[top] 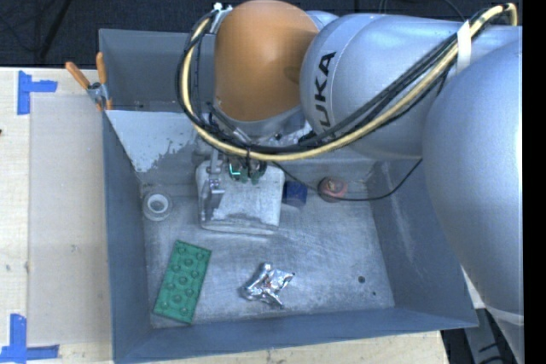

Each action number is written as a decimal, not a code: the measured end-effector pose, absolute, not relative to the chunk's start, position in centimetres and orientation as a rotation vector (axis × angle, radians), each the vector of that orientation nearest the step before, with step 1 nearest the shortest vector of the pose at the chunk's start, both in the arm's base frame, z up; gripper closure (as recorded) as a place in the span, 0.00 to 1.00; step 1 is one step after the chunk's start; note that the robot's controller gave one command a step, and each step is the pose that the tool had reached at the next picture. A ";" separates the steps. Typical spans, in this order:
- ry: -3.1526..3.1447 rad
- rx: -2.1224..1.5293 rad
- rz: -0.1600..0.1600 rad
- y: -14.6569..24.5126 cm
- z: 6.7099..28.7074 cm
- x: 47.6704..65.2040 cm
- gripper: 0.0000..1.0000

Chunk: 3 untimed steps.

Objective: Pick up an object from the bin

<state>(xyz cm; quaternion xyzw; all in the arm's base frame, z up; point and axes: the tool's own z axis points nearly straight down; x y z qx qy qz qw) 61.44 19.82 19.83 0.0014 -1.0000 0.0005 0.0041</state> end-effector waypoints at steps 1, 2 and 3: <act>-3.149 0.083 -0.007 17.4 7.5 48.7 0.00; -3.112 0.532 -0.005 1.7 7.4 51.3 0.00; -3.121 0.525 -0.001 1.6 7.7 51.6 1.00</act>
Offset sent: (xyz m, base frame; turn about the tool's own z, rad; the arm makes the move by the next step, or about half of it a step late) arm -0.1283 -0.0254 -0.1231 -0.0524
